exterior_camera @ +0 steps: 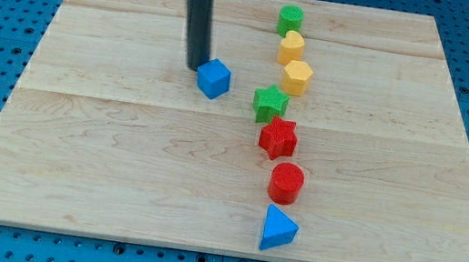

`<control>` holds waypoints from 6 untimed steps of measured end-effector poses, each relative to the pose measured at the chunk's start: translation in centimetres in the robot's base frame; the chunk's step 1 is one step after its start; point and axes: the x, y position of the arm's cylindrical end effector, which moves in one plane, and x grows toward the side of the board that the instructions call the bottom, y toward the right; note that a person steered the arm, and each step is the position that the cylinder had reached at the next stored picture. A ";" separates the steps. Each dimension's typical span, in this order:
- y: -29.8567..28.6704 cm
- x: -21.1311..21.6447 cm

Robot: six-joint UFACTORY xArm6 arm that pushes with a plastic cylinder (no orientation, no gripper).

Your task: Move the below cube above the green circle

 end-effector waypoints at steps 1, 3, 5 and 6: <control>0.9 5.7; 5.4 -3.3; 6.0 1.0; 1.8 0.9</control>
